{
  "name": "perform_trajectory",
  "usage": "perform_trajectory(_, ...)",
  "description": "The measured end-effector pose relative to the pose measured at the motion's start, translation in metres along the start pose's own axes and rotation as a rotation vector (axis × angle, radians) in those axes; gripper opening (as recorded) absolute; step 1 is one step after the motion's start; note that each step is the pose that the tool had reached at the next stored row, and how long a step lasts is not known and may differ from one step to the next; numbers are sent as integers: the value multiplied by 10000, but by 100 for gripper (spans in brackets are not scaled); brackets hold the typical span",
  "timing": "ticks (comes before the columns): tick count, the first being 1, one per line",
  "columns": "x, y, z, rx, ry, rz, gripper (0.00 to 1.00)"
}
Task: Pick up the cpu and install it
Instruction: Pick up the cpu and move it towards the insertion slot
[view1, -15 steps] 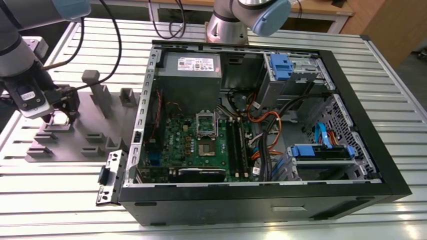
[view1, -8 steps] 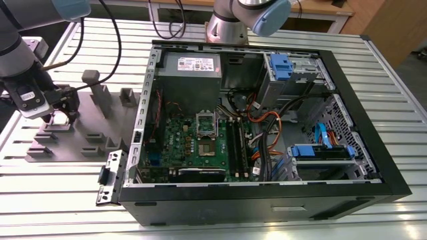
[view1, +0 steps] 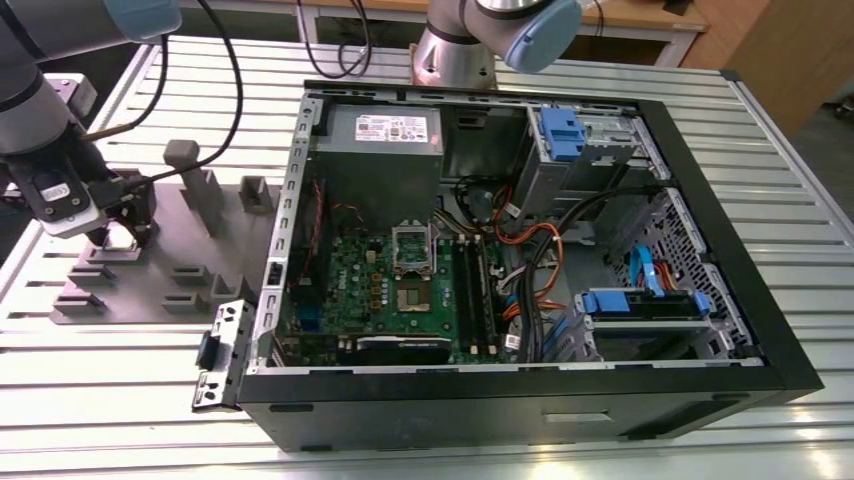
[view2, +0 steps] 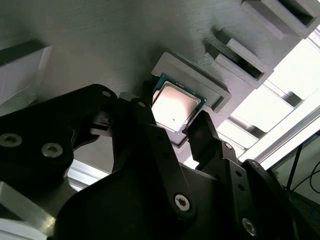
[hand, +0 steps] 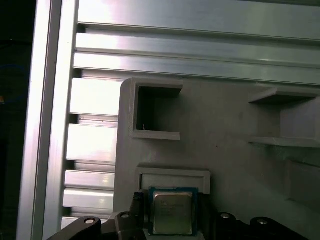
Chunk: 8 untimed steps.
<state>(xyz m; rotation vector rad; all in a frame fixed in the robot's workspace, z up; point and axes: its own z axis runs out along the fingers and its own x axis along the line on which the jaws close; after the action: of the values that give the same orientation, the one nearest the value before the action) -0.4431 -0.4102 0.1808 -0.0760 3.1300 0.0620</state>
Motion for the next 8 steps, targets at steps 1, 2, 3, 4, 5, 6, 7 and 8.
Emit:
perform_trajectory(1,0,0,0,-1,-1,0,55)
perform_trajectory(2,0,0,-4,-1,-1,0,55)
perform_trajectory(3,0,0,-10,0,1,0,55)
perform_trajectory(4,0,1,-17,1,1,0,55)
perform_trajectory(5,0,1,-24,1,1,1,55)
perform_trajectory(6,0,1,-25,0,-1,0,55)
perform_trajectory(7,0,1,-25,0,-1,0,55)
perform_trajectory(8,0,1,-25,-1,-2,0,55)
